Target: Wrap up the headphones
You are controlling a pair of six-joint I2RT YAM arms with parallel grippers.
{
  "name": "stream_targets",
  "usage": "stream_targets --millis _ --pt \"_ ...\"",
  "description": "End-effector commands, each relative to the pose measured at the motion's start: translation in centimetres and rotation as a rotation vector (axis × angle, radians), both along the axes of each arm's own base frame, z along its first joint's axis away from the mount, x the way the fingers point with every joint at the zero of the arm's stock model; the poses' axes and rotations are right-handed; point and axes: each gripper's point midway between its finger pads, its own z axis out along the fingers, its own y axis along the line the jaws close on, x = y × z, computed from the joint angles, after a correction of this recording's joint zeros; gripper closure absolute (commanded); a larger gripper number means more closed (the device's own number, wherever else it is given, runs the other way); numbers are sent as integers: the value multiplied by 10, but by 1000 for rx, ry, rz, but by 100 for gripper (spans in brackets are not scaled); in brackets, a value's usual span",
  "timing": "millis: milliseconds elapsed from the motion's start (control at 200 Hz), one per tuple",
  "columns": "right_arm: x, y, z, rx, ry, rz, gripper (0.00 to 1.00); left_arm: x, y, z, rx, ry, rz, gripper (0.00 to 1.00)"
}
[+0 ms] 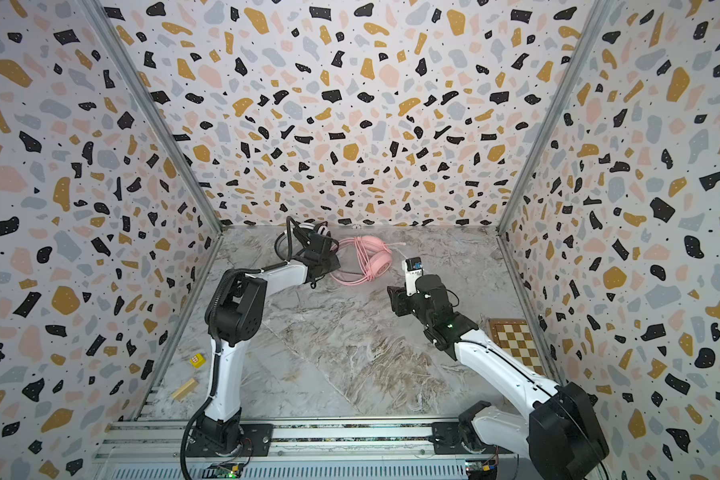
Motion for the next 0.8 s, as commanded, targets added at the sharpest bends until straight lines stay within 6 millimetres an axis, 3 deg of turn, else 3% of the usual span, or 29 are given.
stream_targets --millis 0,180,395,576,796 --pt "1 -5 15 22 -51 -4 43 11 -1 24 -65 -86 12 72" --pt "3 -17 18 34 -60 -28 43 4 4 18 -84 -76 2 57" --pt "5 -29 21 28 -73 -62 43 -5 15 35 -68 -112 -7 44" --pt "13 -55 20 3 -91 -169 43 -23 30 69 -15 -176 -6 34" --pt "21 -110 13 -79 -152 -434 42 -62 63 126 45 -323 35 32"
